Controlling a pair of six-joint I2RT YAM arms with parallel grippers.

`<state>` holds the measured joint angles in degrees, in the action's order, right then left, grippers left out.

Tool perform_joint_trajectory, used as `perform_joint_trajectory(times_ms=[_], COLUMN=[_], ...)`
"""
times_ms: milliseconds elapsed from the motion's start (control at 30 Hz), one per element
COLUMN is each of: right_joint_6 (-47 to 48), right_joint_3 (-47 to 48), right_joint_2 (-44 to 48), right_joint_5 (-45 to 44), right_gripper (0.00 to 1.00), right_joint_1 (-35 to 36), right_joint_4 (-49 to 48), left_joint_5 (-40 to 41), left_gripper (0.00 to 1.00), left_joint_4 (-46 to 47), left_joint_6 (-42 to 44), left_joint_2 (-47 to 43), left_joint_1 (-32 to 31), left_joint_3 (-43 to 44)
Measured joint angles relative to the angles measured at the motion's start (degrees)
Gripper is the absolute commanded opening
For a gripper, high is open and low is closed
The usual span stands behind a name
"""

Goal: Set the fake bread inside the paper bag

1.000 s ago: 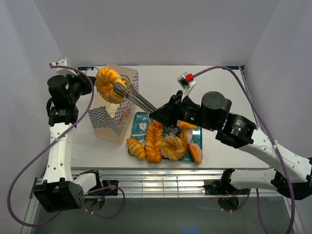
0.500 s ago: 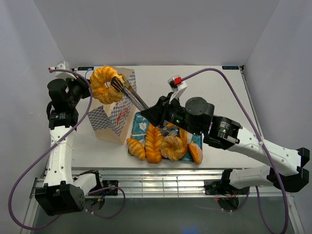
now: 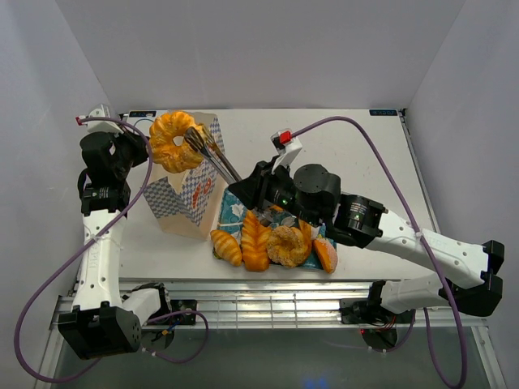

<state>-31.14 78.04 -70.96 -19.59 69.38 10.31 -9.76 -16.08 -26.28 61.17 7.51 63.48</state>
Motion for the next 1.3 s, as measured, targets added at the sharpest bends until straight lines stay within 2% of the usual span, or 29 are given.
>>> perform_joint_trajectory(times_ms=[300, 633, 933, 1100, 1300], right_joint_6=[-1.1, -1.1, 0.9, 1.7, 1.8], right_joint_3=[-3.3, -5.6, 1.9, 4.9, 5.2], right_joint_2=[0.1, 3.3, -5.7, -9.7, -10.0], right_joint_5=[-0.4, 0.7, 4.0, 4.6, 4.3], right_gripper=[0.08, 0.08, 0.08, 0.19, 0.28], right_joint_1=[-0.4, -1.2, -1.3, -1.3, -1.3], right_joint_4=[-0.5, -1.3, -0.6, 0.5, 1.5], left_joint_5=[4.4, 3.0, -1.9, -2.4, -2.3], left_gripper=[0.0, 0.0, 0.0, 0.0, 0.0], left_joint_4=[-1.1, -1.3, -0.1, 0.0, 0.6], left_joint_6=[0.1, -0.2, 0.1, 0.4, 0.8], left_joint_2=[-0.9, -0.6, -0.7, -1.2, -2.6], left_joint_1=[-0.1, -0.1, -0.1, -0.1, -0.1], left_joint_3=[0.0, 0.1, 0.1, 0.0, -1.0])
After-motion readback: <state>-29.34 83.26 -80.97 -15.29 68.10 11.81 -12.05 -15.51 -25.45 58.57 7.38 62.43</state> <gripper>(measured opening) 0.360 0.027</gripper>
